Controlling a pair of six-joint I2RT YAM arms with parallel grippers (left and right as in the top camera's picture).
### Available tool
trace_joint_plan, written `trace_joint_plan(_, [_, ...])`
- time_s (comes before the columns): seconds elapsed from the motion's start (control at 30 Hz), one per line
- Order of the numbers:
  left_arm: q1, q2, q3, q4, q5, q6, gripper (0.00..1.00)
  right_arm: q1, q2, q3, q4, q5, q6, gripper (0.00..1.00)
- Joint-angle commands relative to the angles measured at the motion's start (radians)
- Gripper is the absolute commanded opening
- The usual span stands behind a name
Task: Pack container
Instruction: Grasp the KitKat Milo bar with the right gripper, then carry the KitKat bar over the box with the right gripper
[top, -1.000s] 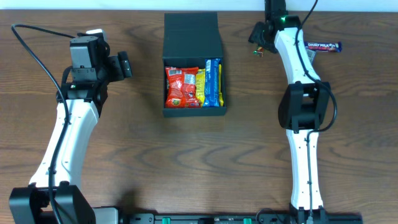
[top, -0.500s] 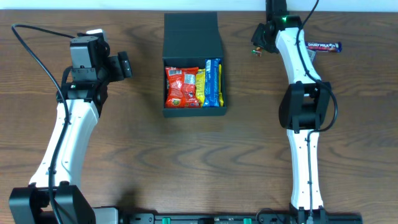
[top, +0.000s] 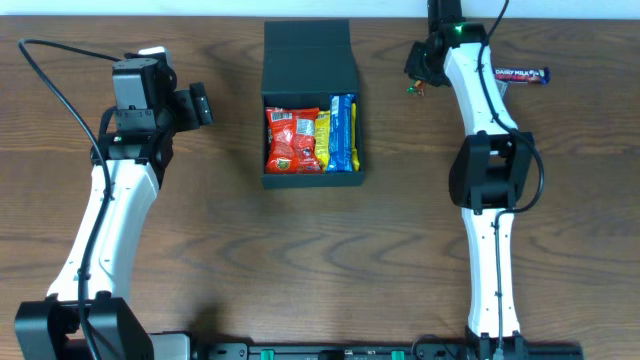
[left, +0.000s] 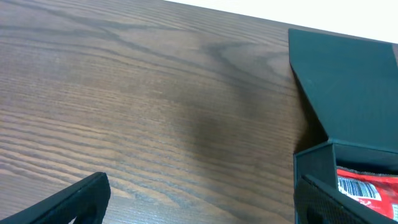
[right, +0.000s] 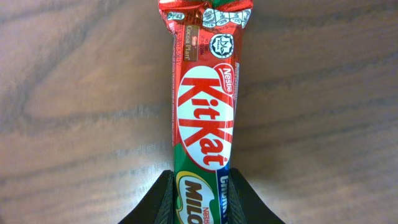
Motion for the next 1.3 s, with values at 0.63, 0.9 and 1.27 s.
trace_joint_plan(0.63, [0.004, 0.008, -0.006, -0.01, 0.004, 0.003, 0.95, -0.058, -0.863, -0.526, -0.114, -0.09, -0.358, 0.15])
trace_joint_plan(0.9, [0.004, 0.008, -0.006, -0.01, 0.004, 0.003, 0.95, 0.076, -1.045, -0.905, -0.013, -0.13, -0.22, 0.18])
trace_joint_plan(1.27, [0.004, 0.008, -0.006, -0.041, 0.048, 0.003, 0.95, 0.438, -0.874, -0.91, 0.163, -0.04, -0.008, 0.14])
